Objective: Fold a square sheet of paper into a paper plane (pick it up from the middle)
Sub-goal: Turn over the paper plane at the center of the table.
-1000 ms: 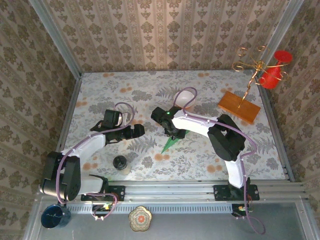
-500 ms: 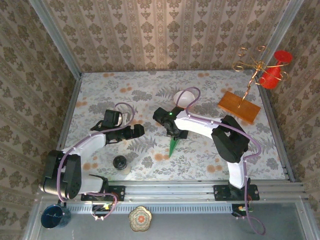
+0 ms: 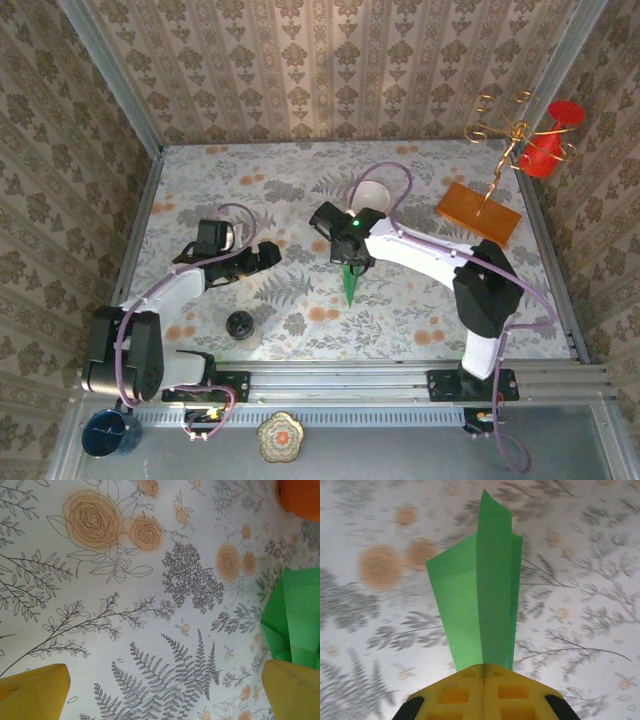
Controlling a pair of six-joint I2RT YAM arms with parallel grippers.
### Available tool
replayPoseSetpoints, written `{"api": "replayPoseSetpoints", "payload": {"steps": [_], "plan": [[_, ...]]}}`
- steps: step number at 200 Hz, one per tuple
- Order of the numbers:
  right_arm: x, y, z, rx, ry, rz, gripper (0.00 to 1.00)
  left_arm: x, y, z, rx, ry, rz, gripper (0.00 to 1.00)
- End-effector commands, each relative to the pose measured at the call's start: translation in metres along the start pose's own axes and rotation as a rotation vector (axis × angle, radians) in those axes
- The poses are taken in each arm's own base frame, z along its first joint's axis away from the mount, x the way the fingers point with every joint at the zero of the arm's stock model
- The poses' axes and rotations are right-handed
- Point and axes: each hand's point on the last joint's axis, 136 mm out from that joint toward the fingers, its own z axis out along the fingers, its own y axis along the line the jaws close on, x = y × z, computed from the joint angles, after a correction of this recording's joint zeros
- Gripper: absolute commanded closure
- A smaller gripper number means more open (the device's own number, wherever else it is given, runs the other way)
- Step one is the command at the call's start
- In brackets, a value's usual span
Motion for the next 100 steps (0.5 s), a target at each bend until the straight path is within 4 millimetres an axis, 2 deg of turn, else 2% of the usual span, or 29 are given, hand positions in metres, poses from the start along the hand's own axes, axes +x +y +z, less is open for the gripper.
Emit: {"api": "replayPoseSetpoints", "payload": {"steps": [1,21,44,77,100], "plan": [[-0.009,0.038,-0.016,-0.23,-0.047,-0.073,0.96,-0.008,-0.011,-0.008,0.07,-0.038,-0.041,0.01],[-0.01,0.066,-0.02,-0.436,-0.06,-0.065,0.95,-0.01,-0.018,-0.008,0.117,-0.047,-0.054,0.01],[-0.006,0.083,-0.015,-0.603,-0.045,-0.026,0.94,-0.012,-0.025,-0.006,0.158,-0.037,-0.074,0.01],[0.01,0.092,0.008,-0.736,0.029,0.029,0.94,-0.007,-0.031,0.0,0.167,-0.005,-0.083,0.06],[0.018,0.086,0.022,-0.794,0.054,0.074,0.94,0.005,-0.035,0.01,0.14,0.042,-0.073,0.12]]}}
